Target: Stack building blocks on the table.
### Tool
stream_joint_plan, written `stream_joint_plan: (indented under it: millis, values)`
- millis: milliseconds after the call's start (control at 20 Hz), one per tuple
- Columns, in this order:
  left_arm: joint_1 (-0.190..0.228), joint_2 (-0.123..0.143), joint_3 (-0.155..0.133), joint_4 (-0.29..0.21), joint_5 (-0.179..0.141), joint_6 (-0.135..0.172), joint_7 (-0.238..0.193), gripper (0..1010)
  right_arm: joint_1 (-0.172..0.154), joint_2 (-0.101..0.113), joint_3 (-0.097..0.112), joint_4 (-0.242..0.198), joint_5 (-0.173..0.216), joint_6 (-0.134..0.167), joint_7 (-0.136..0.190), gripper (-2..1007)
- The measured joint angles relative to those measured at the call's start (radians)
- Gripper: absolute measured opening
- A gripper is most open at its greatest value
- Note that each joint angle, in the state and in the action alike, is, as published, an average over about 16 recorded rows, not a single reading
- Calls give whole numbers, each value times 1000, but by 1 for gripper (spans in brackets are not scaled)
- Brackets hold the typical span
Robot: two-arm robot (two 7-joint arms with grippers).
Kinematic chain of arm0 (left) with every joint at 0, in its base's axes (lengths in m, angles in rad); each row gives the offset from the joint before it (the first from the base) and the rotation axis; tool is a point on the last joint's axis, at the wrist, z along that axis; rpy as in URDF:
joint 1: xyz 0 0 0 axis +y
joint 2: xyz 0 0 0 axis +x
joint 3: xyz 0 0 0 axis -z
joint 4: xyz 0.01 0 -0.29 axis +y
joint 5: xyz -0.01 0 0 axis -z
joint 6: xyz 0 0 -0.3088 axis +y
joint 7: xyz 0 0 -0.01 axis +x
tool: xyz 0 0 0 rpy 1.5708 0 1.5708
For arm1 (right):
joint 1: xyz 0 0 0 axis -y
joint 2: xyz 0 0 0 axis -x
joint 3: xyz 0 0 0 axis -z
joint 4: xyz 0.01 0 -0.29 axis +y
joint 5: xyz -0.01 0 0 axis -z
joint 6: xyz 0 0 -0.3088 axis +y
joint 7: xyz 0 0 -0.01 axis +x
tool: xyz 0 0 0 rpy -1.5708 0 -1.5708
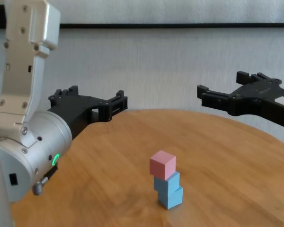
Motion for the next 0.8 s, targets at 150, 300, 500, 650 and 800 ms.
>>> stream_joint_plan:
  millis: [150,300,500,650,800]
  values:
    - [-5,-5,-1,7,8,0,1,1001,-6,-3,5,-5,-9,5,-11,1005]
    - [-10,-7,-1,12,12,0,0,1001,-9,-5,9,-8,-16,9,-16,1005]
    - [-12,-8,0,15,14,0,-1,1001,-11,-7,11,-10,-20,10,-18,1005]
    - [-12,-7,0,14,13,1,-2,1001,-10,-7,11,-10,-19,10,-18,1005]
    - [-12,-6,1,13,12,1,-2,1001,-9,-7,10,-8,-18,10,-18,1005]
